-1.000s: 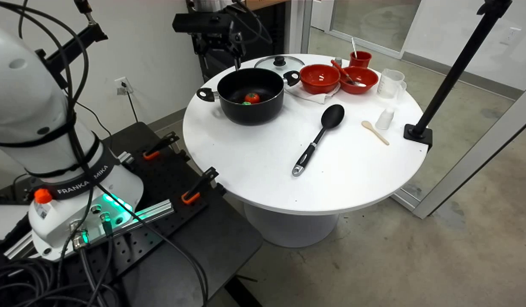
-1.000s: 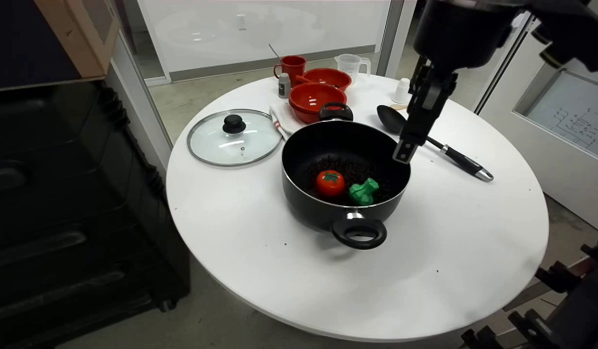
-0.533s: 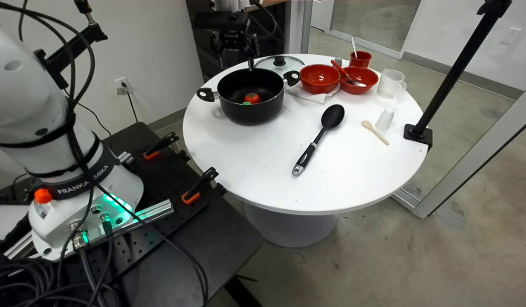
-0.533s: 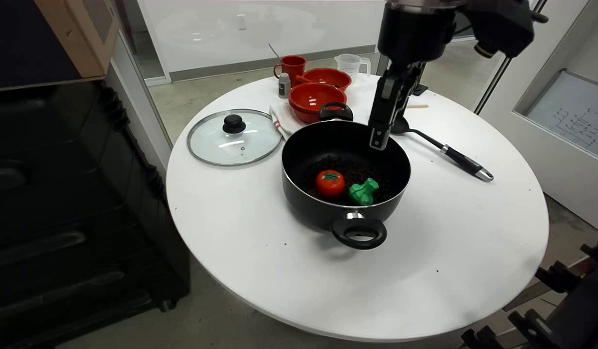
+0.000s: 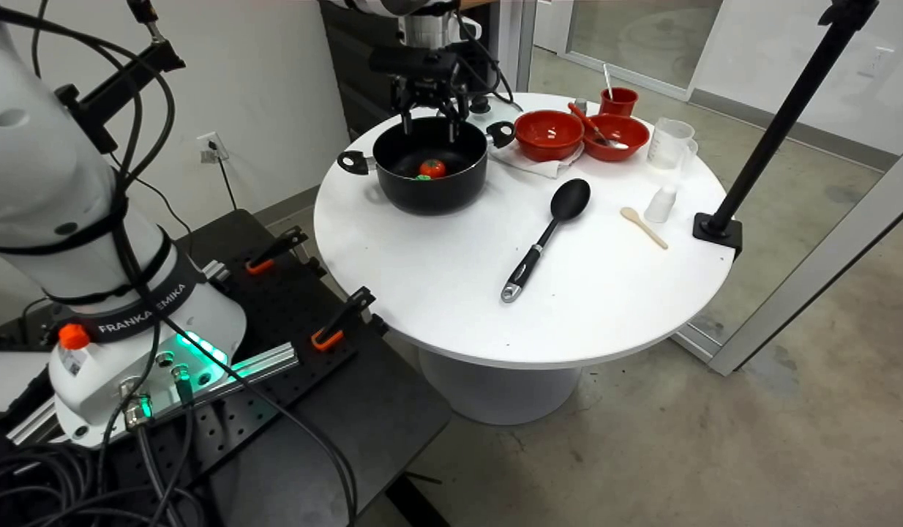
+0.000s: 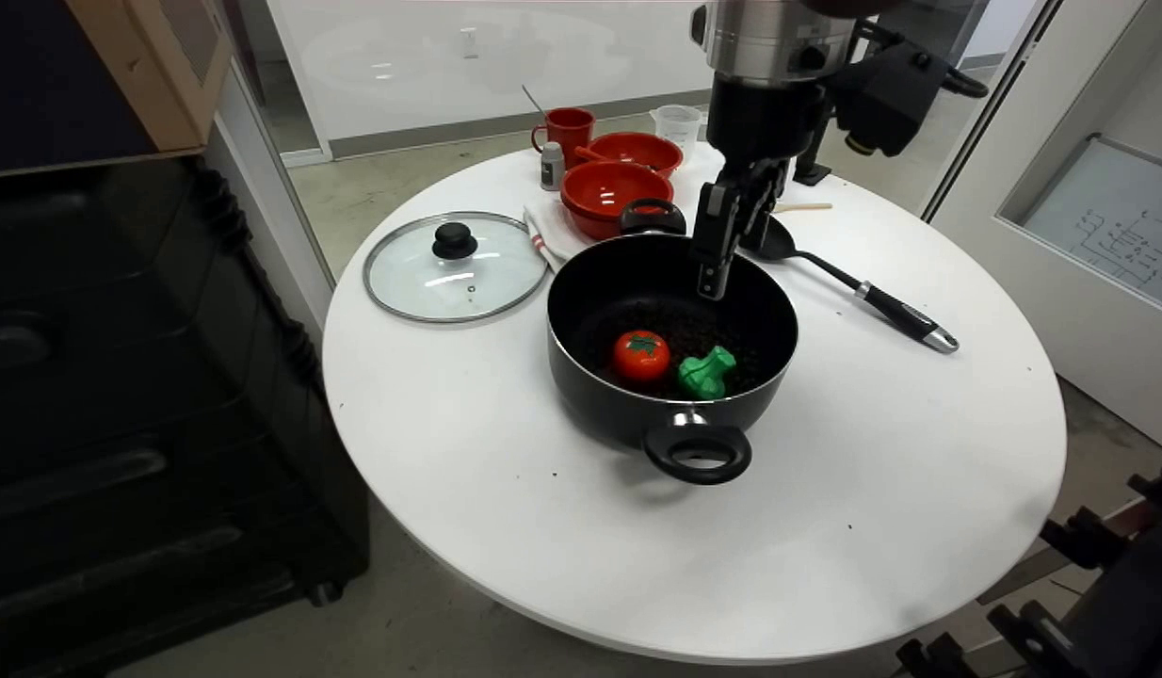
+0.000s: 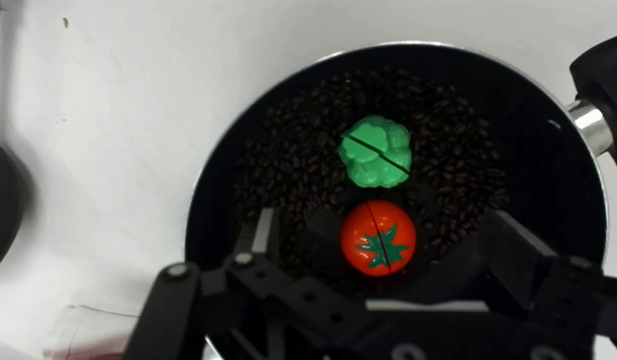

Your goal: Take the red toy tomato out of the black pot

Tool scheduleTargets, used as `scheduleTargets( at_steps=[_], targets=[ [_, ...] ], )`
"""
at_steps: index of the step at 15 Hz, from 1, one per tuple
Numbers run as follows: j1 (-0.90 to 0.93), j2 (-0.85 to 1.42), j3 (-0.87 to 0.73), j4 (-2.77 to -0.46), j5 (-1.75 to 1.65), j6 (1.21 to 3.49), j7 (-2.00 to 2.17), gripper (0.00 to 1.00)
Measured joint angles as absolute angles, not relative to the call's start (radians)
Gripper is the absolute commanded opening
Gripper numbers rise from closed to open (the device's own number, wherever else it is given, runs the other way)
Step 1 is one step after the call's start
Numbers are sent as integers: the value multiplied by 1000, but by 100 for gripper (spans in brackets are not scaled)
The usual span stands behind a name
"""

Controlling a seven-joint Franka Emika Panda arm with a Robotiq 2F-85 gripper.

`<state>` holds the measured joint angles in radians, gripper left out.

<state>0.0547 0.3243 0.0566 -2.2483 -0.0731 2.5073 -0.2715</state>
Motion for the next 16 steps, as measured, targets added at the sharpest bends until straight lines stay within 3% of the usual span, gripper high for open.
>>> scheduleTargets(
  at_steps=[16],
  targets=[
    [38,400,52,-2241,-89,2513,-263,100]
  ],
)
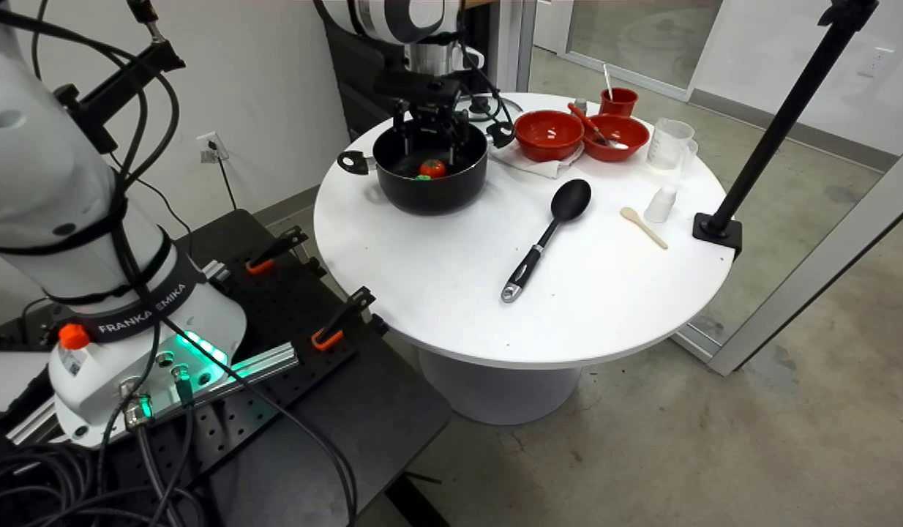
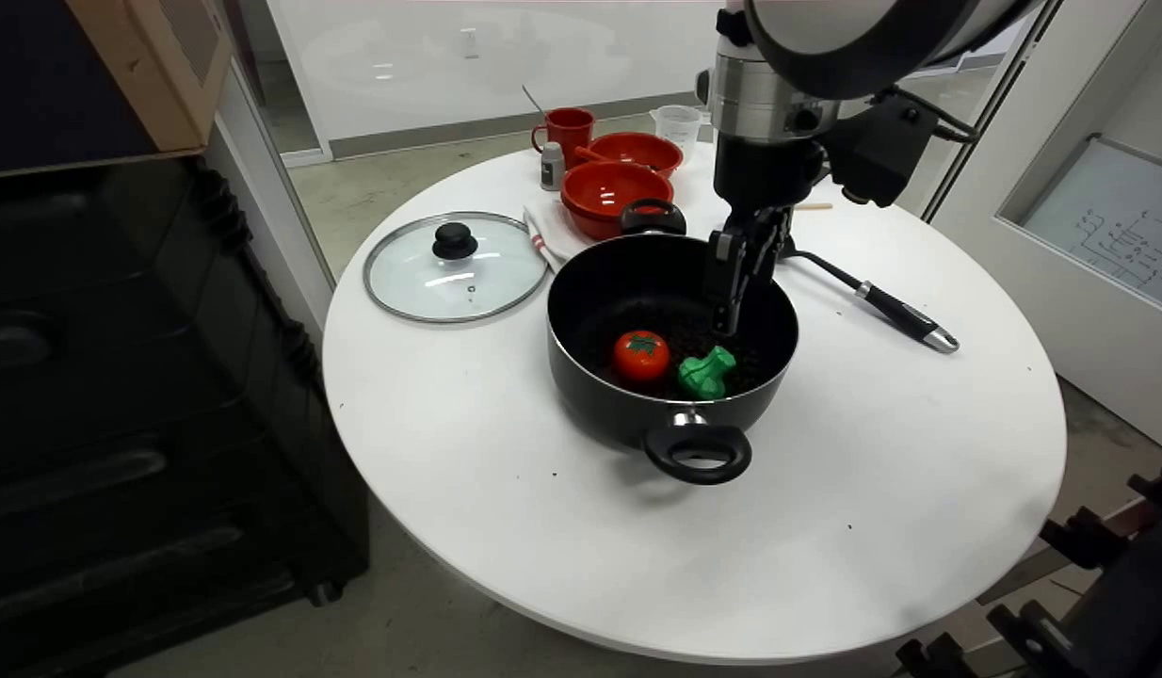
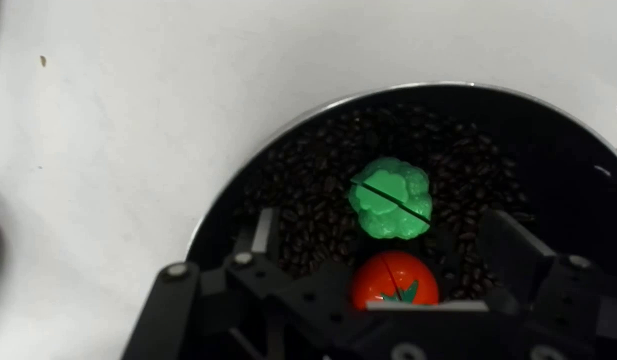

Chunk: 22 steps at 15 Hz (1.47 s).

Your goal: Take the red toy tomato out of the black pot

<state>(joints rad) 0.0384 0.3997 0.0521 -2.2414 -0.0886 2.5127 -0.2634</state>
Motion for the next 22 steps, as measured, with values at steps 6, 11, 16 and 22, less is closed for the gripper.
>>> scheduleTargets(
  at_steps=[6,11,16,22],
  targets=[
    [65,452,51,-2220,-150,2567,-218,100],
    [114,533,41,-2186,-214,2625,-155,100],
    [148,577,35,-2143,-227,2630,-136,71],
    [153,619,27,-2087,-227,2627,-129,98]
  ],
)
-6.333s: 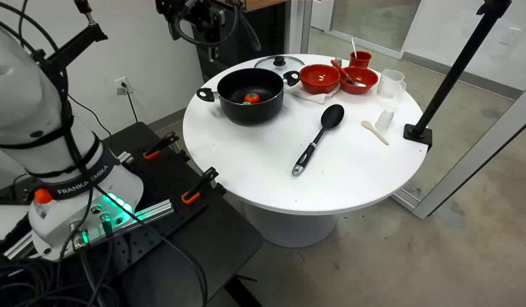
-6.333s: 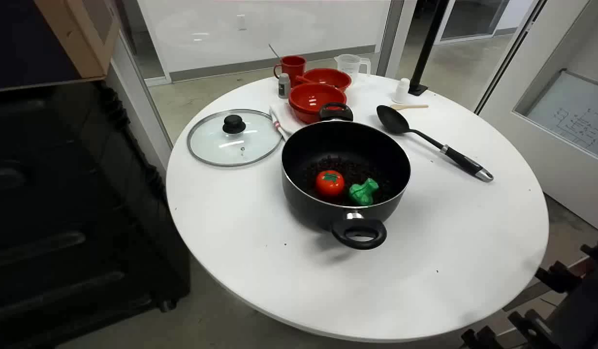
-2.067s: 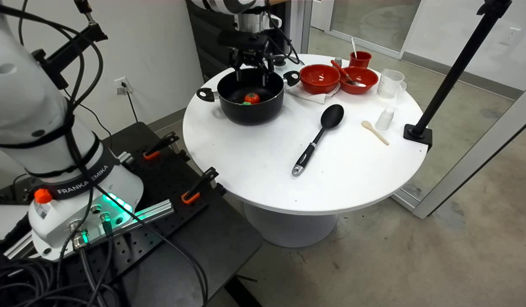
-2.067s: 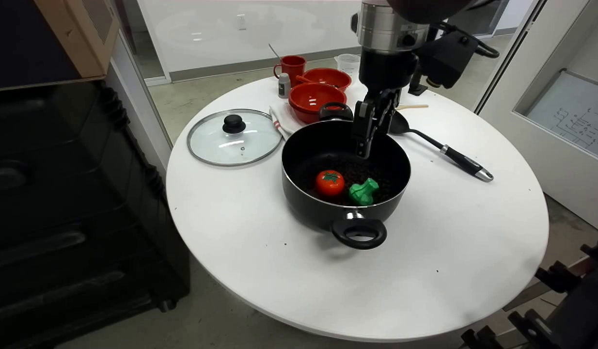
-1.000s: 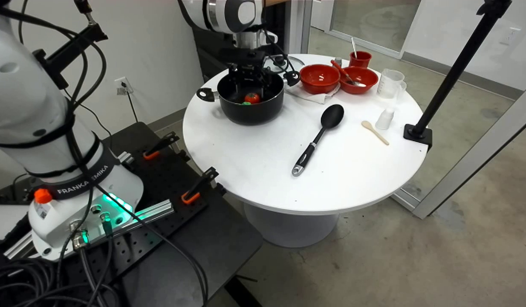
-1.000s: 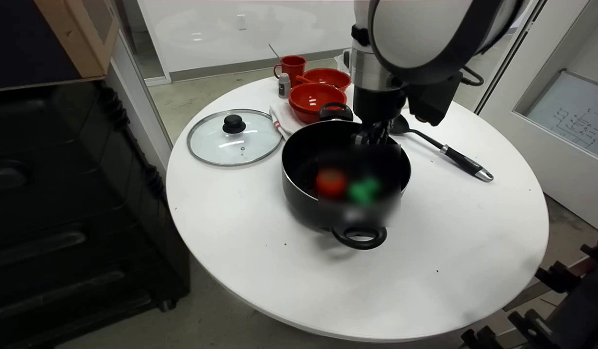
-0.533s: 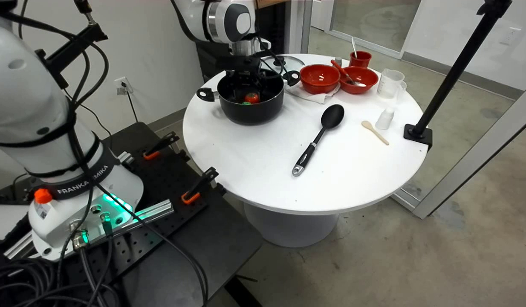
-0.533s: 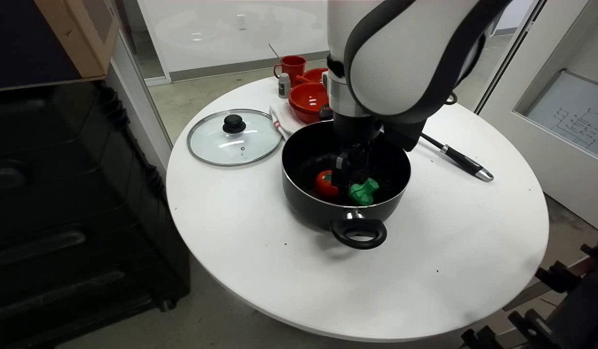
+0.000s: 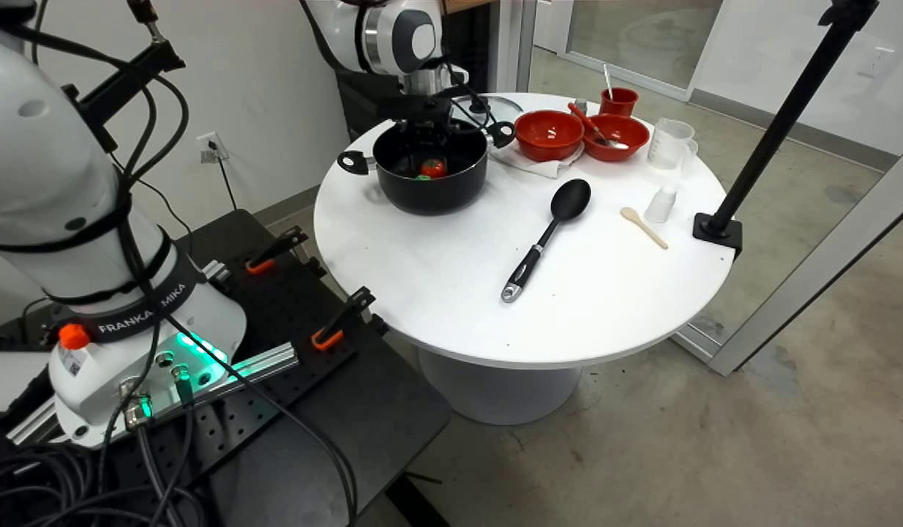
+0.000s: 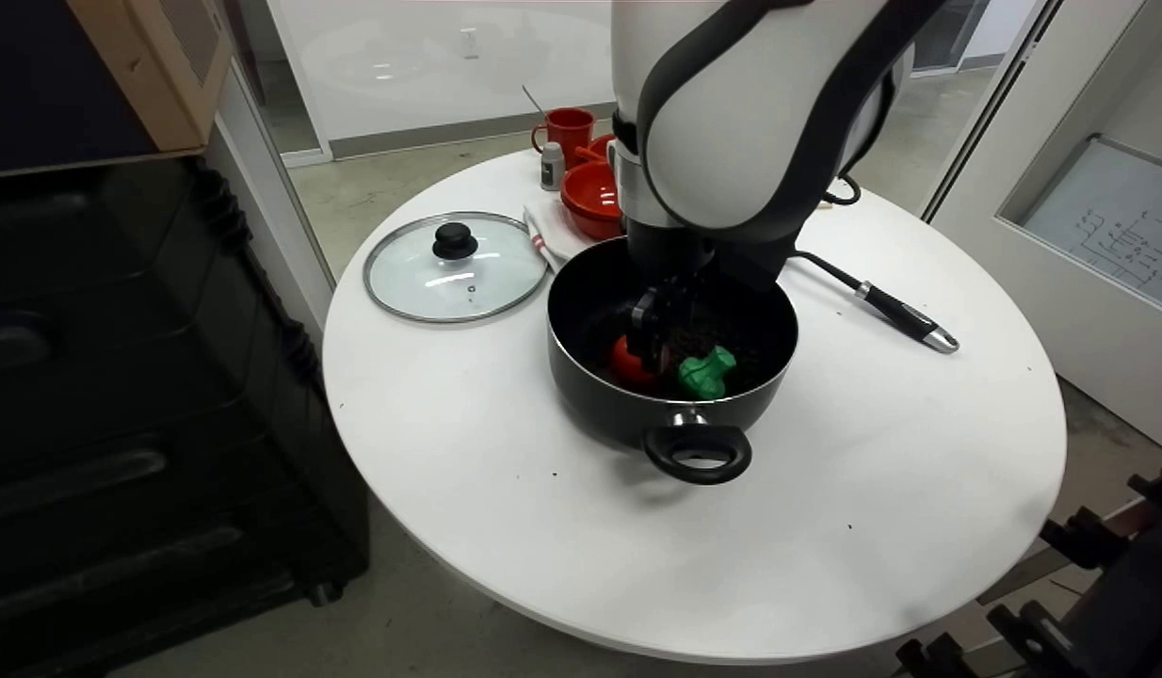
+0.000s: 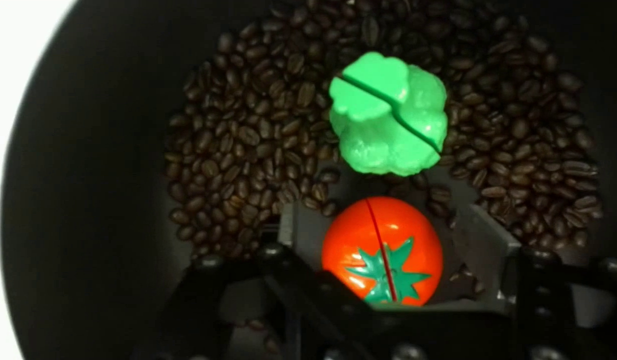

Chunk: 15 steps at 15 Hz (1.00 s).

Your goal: Take the red toy tomato out of the black pot

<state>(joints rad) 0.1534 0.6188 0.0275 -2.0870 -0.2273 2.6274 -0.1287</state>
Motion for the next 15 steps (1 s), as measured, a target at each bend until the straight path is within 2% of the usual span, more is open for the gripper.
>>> scheduleTargets(
  at_steps=[2,3,4,6,7,9,10,11,13,14,15],
  targets=[
    [157,643,19,-2066,-228,2626,-125,100],
    [160,657,13,-2056,-230,2625,-124,95],
    [164,671,8,-2046,-233,2625,-122,84],
    [171,697,1,-2027,-241,2624,-120,76],
    [175,709,-1,-2019,-242,2624,-119,76],
    [182,725,-2,-2006,-243,2623,-119,89],
    [186,732,-2,-1999,-244,2622,-119,90],
    [190,736,-2,-1995,-244,2621,-119,85],
    [196,737,-2,-1990,-244,2621,-119,97],
    [198,737,-1,-1987,-244,2621,-119,98],
    [200,737,0,-1984,-244,2621,-119,91]
  ],
)
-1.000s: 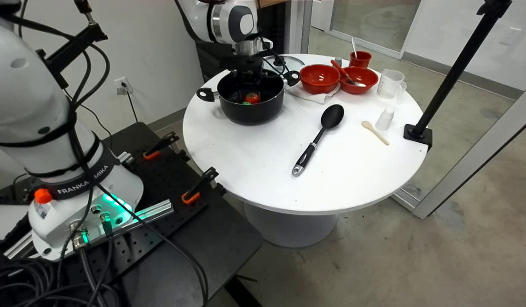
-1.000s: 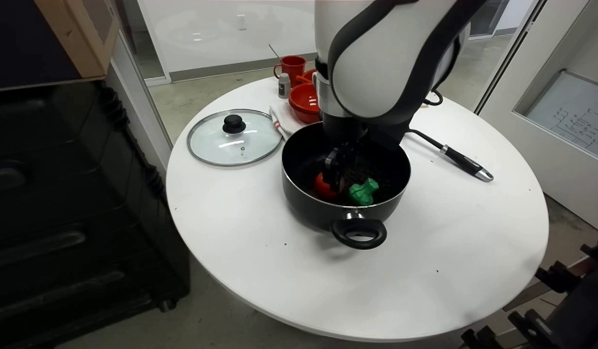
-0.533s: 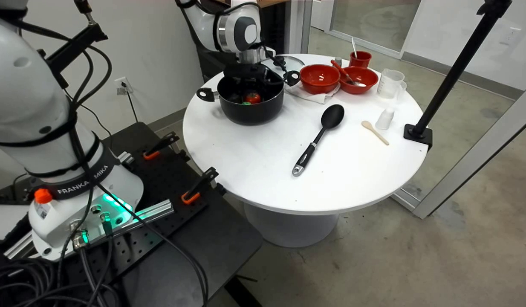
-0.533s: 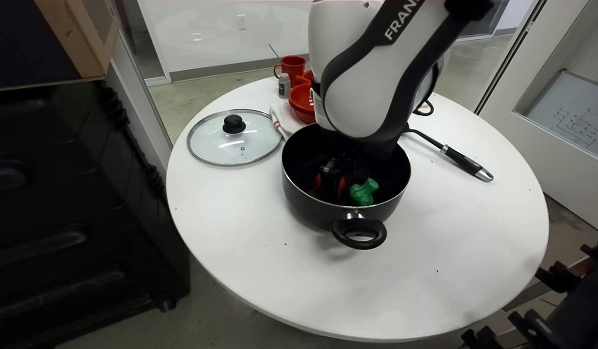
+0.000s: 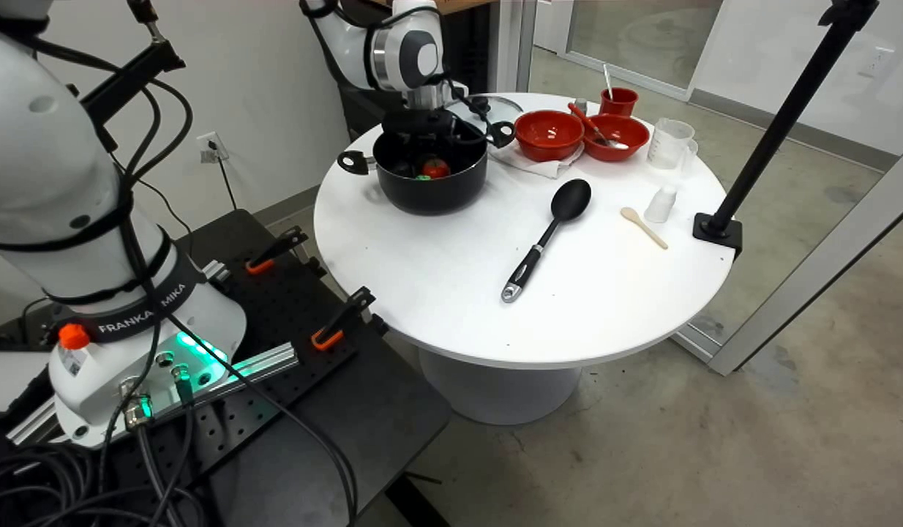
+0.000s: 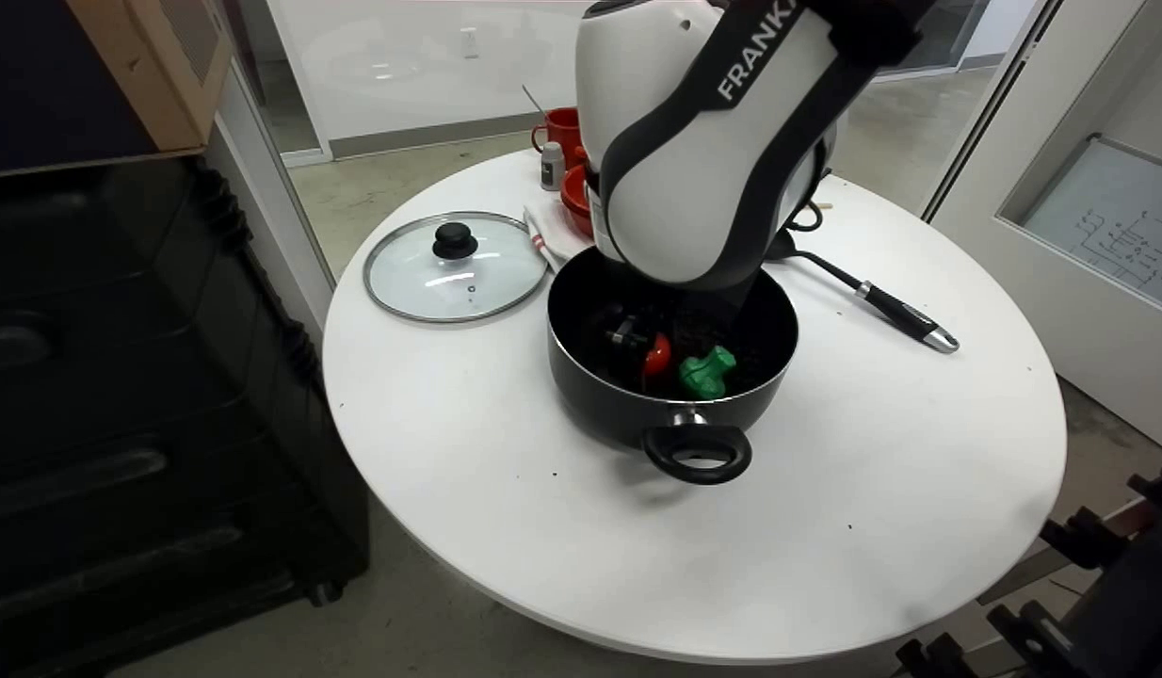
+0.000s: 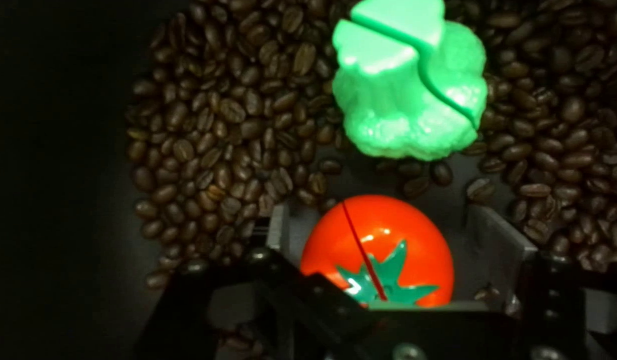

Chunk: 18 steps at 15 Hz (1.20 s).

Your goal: Take the red toy tomato out of the black pot

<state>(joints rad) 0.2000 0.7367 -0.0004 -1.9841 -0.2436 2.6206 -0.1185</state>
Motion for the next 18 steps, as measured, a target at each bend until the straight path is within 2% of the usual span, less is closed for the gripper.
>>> scheduleTargets(
  at_steps=[1,3,6,13,18],
  targets=[
    [200,737,1,-1981,-244,2621,-119,70],
    [200,737,3,-1974,-244,2620,-119,63],
    [200,737,5,-1966,-244,2616,-119,39],
    [198,709,17,-1957,-240,2503,-118,38],
    [177,583,37,-1992,-239,2419,-119,38]
  ],
)
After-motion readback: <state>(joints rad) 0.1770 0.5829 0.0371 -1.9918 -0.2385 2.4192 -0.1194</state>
